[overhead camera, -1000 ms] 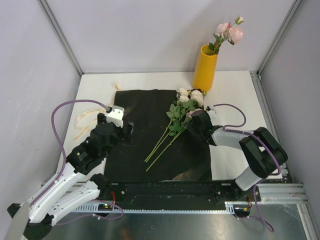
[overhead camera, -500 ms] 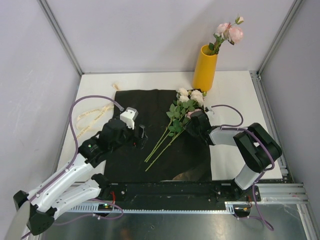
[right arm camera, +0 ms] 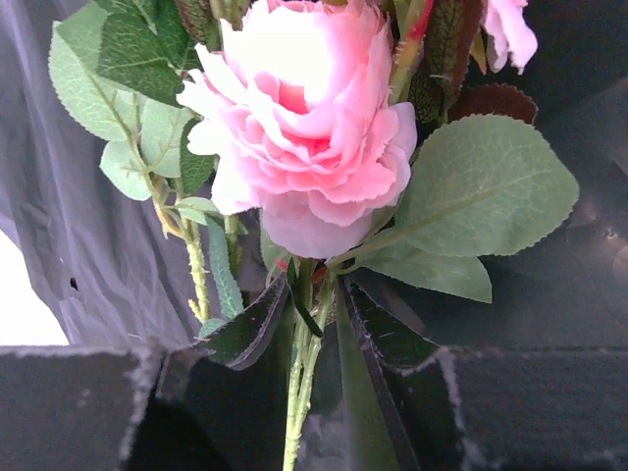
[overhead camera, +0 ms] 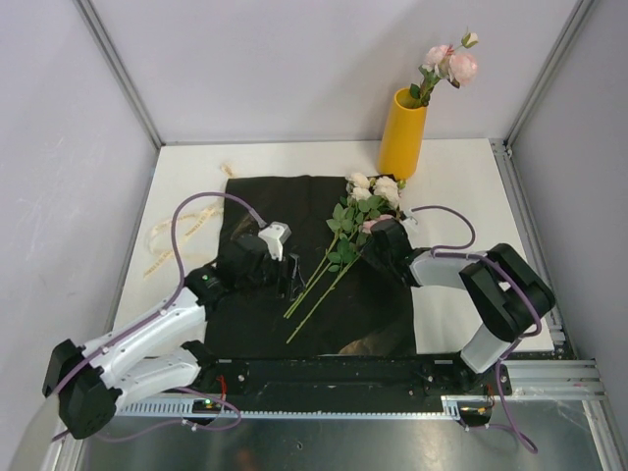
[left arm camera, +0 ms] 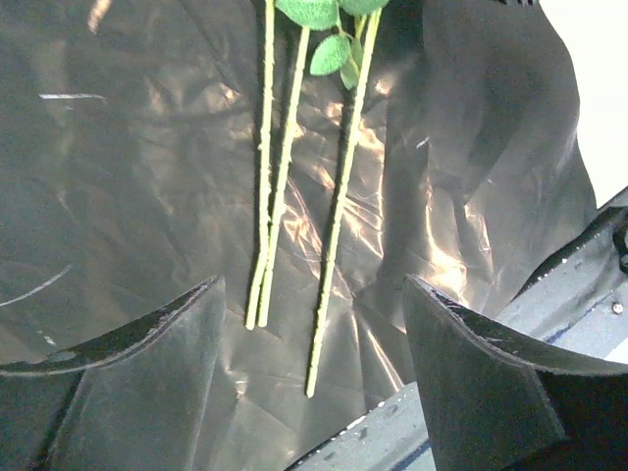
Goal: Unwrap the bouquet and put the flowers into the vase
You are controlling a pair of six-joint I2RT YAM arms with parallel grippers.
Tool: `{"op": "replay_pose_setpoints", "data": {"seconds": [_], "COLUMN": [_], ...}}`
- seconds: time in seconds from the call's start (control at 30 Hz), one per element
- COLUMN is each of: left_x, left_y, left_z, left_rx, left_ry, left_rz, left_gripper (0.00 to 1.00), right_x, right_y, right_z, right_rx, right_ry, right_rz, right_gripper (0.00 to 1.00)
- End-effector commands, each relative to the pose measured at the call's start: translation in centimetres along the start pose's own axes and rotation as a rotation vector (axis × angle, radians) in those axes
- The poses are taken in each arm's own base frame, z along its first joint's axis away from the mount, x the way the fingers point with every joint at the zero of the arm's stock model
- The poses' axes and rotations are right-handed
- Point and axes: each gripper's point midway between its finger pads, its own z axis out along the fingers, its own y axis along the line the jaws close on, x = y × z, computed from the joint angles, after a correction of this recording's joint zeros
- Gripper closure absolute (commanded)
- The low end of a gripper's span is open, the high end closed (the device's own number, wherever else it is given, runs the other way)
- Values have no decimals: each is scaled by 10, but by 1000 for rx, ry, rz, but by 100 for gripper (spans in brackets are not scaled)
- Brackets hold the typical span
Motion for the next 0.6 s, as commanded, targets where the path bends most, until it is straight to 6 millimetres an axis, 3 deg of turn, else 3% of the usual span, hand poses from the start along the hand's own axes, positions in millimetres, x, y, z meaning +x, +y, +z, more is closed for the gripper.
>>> {"op": "replay_pose_setpoints", "data": {"seconds": [0.0, 0.13, 0.3, 0.57], "left_x": [-3, 1, -2, -35], "left_y": [-21, -23, -27, -49], "left_z": [12, 21, 30, 32], "left_rx": [84, 86, 99, 170], "left_ry": [-10, 8, 13, -45], "left_rz": [-34, -36, -43, -43], "left_gripper": [24, 26, 30, 33], "right_x": [-2, -4, -8, -25], "right_y": [4, 1, 10, 46], "right_z": [8, 12, 7, -34], "right_rx": [-7, -1, -47, -167], "right_ry": [-14, -12, 0, -36], "right_rz": [1, 0, -25, -24], "right_gripper": [72, 76, 98, 100]}}
